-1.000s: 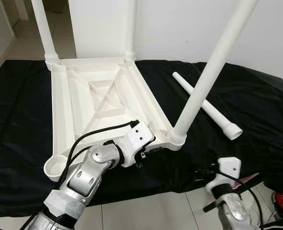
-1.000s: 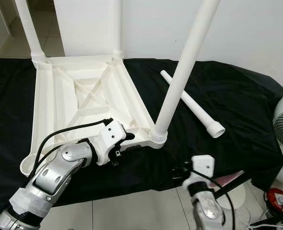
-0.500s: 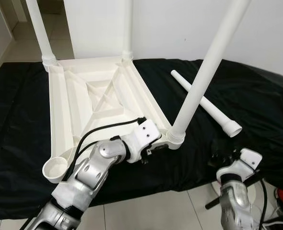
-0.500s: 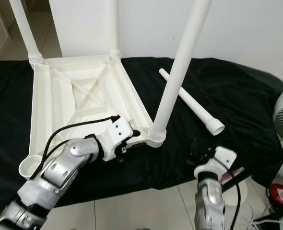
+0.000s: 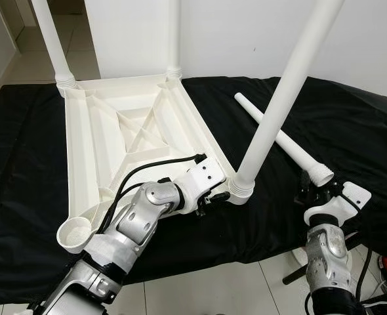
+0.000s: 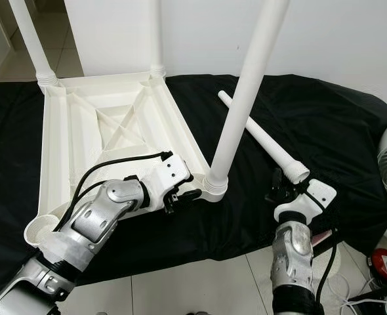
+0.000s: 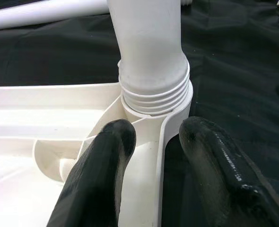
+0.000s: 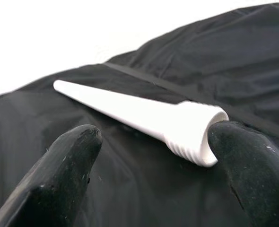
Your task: Building children table
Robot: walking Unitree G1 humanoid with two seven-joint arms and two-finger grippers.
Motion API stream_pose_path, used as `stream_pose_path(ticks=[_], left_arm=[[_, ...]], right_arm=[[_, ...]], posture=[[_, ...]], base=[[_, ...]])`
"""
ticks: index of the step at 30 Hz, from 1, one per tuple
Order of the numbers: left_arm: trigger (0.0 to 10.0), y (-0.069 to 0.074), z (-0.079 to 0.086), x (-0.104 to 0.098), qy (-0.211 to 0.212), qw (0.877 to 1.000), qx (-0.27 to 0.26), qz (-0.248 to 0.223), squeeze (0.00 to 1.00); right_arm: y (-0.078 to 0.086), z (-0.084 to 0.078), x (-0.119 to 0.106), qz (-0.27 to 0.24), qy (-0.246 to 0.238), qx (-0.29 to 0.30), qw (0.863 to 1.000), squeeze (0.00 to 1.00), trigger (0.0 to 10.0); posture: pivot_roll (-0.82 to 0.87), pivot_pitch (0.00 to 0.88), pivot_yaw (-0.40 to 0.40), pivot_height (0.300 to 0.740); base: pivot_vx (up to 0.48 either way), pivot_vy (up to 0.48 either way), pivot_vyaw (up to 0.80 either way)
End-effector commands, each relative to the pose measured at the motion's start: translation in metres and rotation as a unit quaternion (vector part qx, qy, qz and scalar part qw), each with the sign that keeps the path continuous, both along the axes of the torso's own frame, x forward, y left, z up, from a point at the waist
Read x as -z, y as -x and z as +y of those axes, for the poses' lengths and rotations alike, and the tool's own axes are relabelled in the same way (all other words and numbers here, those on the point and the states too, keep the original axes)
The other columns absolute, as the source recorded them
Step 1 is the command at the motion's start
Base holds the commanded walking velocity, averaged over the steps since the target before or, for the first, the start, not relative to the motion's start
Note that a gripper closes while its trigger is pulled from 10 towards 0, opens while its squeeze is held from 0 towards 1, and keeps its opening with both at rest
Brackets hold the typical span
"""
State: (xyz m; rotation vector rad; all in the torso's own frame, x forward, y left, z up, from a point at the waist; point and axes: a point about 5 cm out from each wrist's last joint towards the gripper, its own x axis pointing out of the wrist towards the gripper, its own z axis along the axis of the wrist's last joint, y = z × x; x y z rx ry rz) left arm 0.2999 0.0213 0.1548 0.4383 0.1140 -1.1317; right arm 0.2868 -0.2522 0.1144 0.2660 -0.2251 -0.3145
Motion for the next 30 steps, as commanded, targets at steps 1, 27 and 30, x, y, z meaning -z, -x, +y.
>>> stream_pose_path(ticks=[1, 27, 30], left_arm=[[10.0, -0.004, -0.003, 0.004, -0.009, 0.999, -0.041, -0.009, 0.0], [10.0, -0.006, -0.018, -0.014, -0.021, 1.0, -0.003, -0.022, 0.0], [10.0, -0.006, -0.017, -0.015, -0.021, 1.0, -0.003, -0.023, 0.0]], right_arm=[[0.0, -0.006, 0.002, 0.004, -0.01, 0.009, 1.0, 0.0, 10.0], [-0.021, -0.022, 0.001, 0.002, -0.093, -0.007, 0.996, 0.0, 10.0], [-0.022, -0.019, 0.002, 0.004, -0.095, -0.011, 0.995, 0.0, 10.0]], posture=[[0.02, 0.06, -0.052, 0.74], [0.05, 0.099, 0.011, 0.74], [0.06, 0.101, 0.014, 0.74]], base=[[0.0, 0.0, 0.0], [0.0, 0.0, 0.0], [0.0, 0.0, 0.0]])
